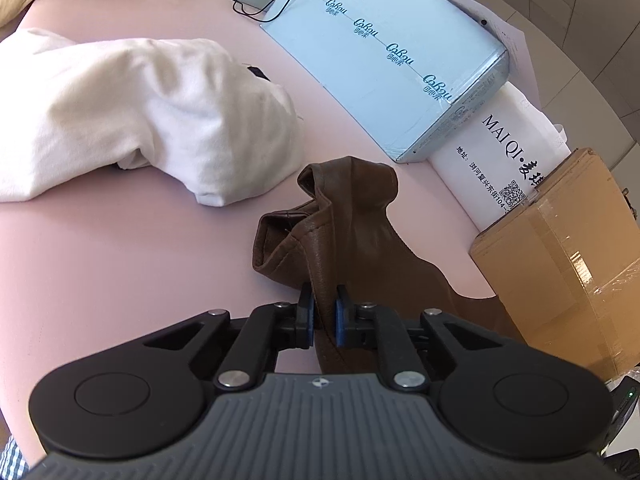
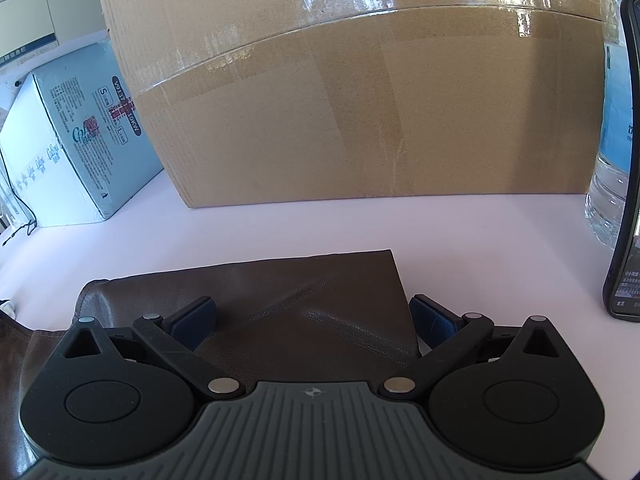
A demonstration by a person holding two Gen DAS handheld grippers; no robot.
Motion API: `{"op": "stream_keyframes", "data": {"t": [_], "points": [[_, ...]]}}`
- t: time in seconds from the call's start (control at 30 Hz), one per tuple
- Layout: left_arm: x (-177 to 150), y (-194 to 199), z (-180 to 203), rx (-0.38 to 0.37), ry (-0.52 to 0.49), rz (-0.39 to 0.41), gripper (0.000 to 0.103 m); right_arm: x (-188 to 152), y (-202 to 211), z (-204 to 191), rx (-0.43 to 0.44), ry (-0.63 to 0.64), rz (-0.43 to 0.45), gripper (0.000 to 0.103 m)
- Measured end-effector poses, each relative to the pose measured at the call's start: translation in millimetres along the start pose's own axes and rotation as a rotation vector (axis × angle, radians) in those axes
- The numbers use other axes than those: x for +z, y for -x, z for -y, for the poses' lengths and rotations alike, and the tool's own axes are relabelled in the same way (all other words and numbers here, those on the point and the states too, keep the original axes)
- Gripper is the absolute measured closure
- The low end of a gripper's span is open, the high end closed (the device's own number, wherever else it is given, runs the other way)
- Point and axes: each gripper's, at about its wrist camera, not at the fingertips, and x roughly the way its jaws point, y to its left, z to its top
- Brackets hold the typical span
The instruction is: Fold clothes
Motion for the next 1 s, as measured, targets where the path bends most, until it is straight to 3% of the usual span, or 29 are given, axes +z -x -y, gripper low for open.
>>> {"op": "stream_keyframes", "data": {"t": [0.17, 0.37, 0.47, 0.57, 0.6, 0.7, 1.0], "points": [[13, 4, 15, 0.024, -0.037, 0.05, 0.097, 2, 10, -4, 0.055, -0.028, 0.01, 0.0], [32, 12, 31, 0.074, -0.081, 0.131, 0.099, 7, 31, -19, 0.183, 0.016, 0.05, 0.0], [42, 15, 48, 0.084, -0.128, 0.151, 0.099, 5, 30, -21, 0.167, 0.041, 0.071, 0.0], [43, 16, 65, 0.076, -0.17, 0.152, 0.099, 0, 28, -17, 0.088, 0.053, 0.159, 0.0], [42, 16, 72, 0.069, -0.184, 0.15, 0.099, -1, 26, -15, 0.06, 0.042, 0.171, 0.0], [31, 18, 99, 0.036, -0.253, 0.149, 0.099, 0, 24, -11, 0.103, 0.025, 0.156, 0.0], [-26, 28, 186, -0.182, -0.477, 0.107, 0.099, 0, 17, -5, 0.114, -0.02, 0.099, 0.0]]}}
